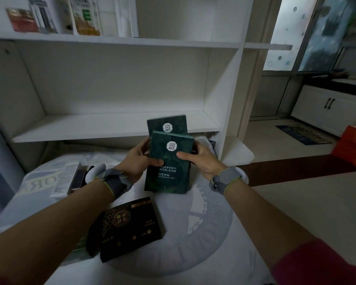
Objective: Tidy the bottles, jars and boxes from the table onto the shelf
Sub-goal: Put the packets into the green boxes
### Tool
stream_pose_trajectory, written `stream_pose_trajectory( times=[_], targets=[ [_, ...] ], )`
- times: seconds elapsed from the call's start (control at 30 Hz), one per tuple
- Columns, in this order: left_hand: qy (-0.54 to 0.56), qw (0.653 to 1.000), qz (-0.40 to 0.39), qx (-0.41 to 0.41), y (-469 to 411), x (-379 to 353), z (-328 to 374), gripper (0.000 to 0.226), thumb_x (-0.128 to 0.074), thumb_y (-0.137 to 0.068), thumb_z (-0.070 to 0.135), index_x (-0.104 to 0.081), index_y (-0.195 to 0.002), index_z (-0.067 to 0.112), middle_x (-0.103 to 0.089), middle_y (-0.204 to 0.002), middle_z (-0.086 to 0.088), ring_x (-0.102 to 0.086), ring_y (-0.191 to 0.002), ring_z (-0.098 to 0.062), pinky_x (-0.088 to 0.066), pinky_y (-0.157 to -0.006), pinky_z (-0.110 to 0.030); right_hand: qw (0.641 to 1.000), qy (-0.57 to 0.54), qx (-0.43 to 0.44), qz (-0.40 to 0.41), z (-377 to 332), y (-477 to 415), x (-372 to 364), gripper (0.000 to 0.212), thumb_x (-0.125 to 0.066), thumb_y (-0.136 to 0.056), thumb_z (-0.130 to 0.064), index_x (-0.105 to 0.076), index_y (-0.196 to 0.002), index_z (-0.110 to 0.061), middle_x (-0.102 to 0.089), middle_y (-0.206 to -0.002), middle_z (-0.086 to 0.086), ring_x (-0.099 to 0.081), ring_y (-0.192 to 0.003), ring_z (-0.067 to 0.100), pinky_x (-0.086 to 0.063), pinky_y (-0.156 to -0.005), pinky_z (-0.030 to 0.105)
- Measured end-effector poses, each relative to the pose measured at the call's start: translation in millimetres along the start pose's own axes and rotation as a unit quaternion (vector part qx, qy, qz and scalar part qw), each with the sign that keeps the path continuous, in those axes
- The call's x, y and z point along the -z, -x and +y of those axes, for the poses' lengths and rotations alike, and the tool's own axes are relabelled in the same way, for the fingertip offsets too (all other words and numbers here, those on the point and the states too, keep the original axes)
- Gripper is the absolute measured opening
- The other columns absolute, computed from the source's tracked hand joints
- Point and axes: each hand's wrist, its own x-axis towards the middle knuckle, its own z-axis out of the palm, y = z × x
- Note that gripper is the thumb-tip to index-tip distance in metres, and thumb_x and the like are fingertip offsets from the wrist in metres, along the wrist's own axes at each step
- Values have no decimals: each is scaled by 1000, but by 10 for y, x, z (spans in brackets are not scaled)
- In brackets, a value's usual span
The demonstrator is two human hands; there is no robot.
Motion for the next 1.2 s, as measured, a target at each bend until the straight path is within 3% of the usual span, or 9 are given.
stream_pose_trajectory(
  times=[0.07,0.23,0.33,0.43,0.6,0.8,0.97,1.07,1.2],
  targets=[
    [-8,1000,-13,-13,33,14,0,88,-53,-66,-34,-44,-140,12,-64,-122,-2,-70,-91,-11,-57,-73,-24,1000,-10,-2,3,-4,21,12,73,-87,-61,-16,-53,-125,-7,-66,-120,10,-62,-114,25,-52,-95,43],
    [0,999,-39,-15,85,33,-13,93,-52,-66,-35,-38,-144,14,-56,-136,-6,-60,-114,-25,-57,-72,-24,1000,-28,1,-2,8,109,31,67,-78,-71,3,-46,-129,-7,-65,-112,5,-62,-109,22,-54,-89,36],
    [-26,998,-52,-15,145,61,-34,94,-52,-66,-35,-39,-143,16,-59,-133,-2,-65,-106,-18,-56,-72,-25,999,-29,-5,-20,27,177,11,64,-74,-74,6,-42,-127,-10,-62,-110,2,-60,-107,20,-53,-87,31],
    [-54,997,-46,-22,199,78,-56,94,-54,-66,-33,-41,-142,20,-60,-131,3,-62,-112,-21,-55,-80,-30,1000,-10,1,-27,53,206,3,69,-75,-74,6,-39,-127,-19,-59,-114,4,-58,-109,20,-52,-88,33],
    [-84,995,-36,-30,220,64,33,90,-55,-70,-31,-39,-143,19,-59,-128,-2,-59,-105,-14,-52,-84,-30,999,13,13,-38,-23,221,-9,74,-74,-74,6,-35,-133,-15,-57,-118,3,-55,-112,19,-51,-90,28],
    [-89,995,-47,-11,237,89,15,93,-53,-72,-31,-37,-144,25,-58,-129,1,-60,-107,-15,-56,-81,-27,999,28,7,-40,10,243,-27,80,-75,-75,3,-30,-138,-20,-53,-130,11,-50,-121,25,-47,-100,40],
    [-105,994,-34,4,251,112,-34,88,-52,-72,-28,-40,-143,23,-60,-129,-7,-55,-118,-26,-47,-97,-41,998,54,1,-42,51,249,-58,91,-79,-75,-8,-22,-144,-26,-44,-140,8,-42,-130,25,-41,-108,48],
    [-80,996,-25,16,279,44,-60,77,-43,-73,-29,-45,-135,17,-64,-116,-4,-54,-114,-27,-49,-86,-35,997,71,5,-37,97,263,-118,100,-83,-70,-12,-18,-146,-20,-45,-141,6,-44,-131,22,-42,-107,42],
    [-39,999,1,37,323,-80,-100,72,-35,-75,-27,-45,-134,14,-63,-105,-1,-56,-98,-22,-45,-71,-29,995,80,16,-52,160,272,-241,96,-77,-74,4,-15,-145,-13,-45,-141,11,-47,-128,20,-47,-98,28]
  ],
)
